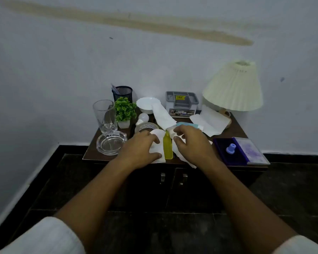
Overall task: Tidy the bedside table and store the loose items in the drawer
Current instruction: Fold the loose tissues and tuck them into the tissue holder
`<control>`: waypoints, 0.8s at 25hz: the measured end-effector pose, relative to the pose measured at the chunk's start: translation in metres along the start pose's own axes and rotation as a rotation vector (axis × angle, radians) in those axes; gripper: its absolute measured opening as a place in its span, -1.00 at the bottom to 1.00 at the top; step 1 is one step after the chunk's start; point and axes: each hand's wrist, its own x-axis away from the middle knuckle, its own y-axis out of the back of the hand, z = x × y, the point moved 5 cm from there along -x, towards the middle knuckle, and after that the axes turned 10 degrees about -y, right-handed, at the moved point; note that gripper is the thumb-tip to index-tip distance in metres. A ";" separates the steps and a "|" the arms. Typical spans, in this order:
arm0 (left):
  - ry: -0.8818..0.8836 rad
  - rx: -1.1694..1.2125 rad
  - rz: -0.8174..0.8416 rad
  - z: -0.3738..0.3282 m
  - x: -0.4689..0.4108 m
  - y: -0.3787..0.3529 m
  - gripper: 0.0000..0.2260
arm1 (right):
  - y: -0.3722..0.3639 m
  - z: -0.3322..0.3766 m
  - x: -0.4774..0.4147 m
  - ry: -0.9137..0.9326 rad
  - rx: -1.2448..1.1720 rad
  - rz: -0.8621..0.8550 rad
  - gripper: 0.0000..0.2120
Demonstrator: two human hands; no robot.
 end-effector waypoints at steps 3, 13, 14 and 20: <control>-0.040 -0.144 0.121 0.006 -0.016 -0.002 -0.41 | -0.006 -0.003 -0.023 0.064 0.014 -0.038 -0.74; -0.088 -0.274 0.294 0.001 -0.025 -0.009 -0.72 | -0.010 -0.007 -0.051 0.069 -0.089 0.009 -0.77; -0.081 -0.218 0.273 0.002 -0.024 -0.005 -0.79 | -0.007 -0.010 -0.050 0.059 -0.103 0.010 -0.79; -0.013 0.301 -0.293 0.006 -0.016 0.040 -0.92 | 0.008 -0.031 -0.030 -0.055 -0.260 0.021 -0.83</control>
